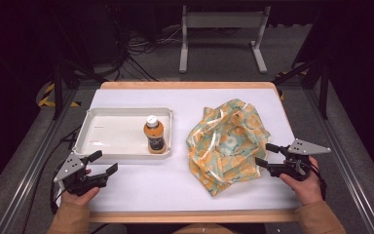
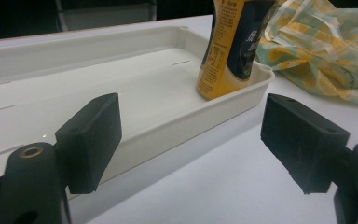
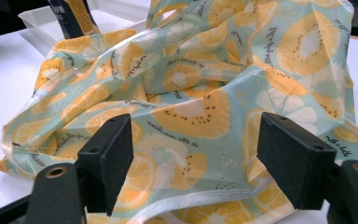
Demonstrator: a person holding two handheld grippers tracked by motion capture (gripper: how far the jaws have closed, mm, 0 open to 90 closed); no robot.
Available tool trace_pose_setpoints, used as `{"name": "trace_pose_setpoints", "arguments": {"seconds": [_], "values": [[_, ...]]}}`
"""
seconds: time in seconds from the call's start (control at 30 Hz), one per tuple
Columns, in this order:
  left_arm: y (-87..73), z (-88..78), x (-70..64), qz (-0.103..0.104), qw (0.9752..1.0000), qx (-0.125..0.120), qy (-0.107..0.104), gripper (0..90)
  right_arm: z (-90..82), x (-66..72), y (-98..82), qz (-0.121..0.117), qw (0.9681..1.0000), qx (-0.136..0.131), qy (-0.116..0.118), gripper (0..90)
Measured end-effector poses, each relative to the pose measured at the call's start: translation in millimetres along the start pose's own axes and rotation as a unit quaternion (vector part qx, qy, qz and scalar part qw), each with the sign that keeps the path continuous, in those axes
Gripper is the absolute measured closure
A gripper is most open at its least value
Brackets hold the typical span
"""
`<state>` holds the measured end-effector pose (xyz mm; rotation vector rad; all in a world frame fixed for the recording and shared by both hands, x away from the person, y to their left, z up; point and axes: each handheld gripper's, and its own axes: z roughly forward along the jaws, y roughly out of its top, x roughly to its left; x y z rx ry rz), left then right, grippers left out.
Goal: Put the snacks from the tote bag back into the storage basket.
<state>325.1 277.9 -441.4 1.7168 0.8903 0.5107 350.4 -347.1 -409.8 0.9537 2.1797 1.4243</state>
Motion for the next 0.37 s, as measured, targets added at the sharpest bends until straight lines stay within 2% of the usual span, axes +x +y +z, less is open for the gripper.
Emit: {"name": "trace_pose_setpoints", "arguments": {"seconds": [0.17,0.37], "values": [[-3.9,4.0,2.0,-0.009,0.9999,0.010,0.000,21.1,0.5,0.6,-0.3,-0.004,1.0000,0.001,0.000,27.4],[-3.9,3.6,3.3,-0.017,0.9998,0.011,-0.005,21.1,0.2,0.8,-0.3,-0.004,1.0000,0.001,-0.002,27.4]]}}
